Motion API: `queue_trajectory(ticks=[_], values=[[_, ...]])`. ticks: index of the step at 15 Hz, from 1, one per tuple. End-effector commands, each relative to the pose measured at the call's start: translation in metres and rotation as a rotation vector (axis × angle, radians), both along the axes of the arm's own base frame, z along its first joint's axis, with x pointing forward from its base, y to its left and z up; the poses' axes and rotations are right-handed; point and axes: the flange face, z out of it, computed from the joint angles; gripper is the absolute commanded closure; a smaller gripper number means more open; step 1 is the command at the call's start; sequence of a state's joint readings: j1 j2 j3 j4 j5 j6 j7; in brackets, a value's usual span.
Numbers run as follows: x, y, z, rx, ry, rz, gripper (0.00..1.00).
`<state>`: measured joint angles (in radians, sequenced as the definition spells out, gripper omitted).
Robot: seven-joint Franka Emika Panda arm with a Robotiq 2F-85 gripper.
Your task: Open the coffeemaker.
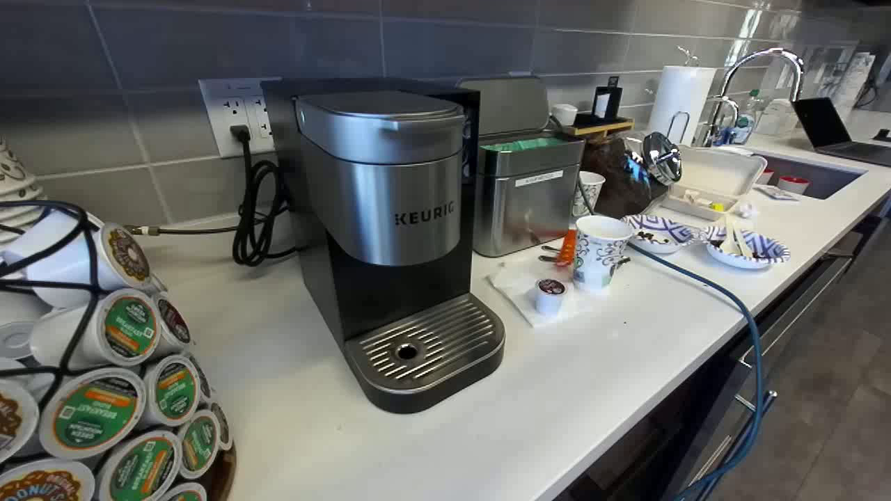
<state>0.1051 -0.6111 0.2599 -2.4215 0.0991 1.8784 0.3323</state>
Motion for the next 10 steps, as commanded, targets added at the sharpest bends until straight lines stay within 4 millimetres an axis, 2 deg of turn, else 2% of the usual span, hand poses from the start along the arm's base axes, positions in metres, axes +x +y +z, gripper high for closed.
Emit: queue_trajectory(ticks=[1, 5, 10], values=[[0.0, 0.0, 0.001, 0.0, 0.001, 0.0, 0.0], [0.019, 0.029, 0.018, -0.126, -0.152, 0.205, 0.0], [0.042, 0.094, 0.025, -0.223, -0.258, 0.454, 0.0]])
